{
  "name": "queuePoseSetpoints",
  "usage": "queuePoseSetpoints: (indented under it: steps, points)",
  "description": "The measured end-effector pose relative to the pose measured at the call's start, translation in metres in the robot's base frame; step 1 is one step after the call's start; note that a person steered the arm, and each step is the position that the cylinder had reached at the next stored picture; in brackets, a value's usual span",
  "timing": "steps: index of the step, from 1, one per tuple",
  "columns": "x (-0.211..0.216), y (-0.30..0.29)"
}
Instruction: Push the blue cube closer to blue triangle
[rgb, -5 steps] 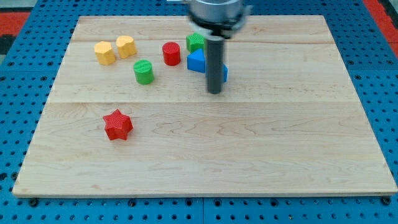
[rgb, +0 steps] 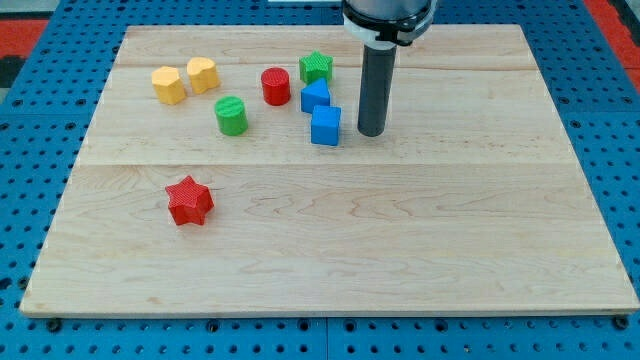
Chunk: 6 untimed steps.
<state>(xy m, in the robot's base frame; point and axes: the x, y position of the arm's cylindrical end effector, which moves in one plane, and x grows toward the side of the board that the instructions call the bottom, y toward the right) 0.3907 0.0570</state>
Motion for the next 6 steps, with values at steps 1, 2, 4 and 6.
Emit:
queuePoseSetpoints:
  steps: [1,2,4,6]
  points:
    - [-0.009,-0.013]
    - [-0.027,-0.052]
    - [-0.003,-0.056]
    - [0.053,-0.001]
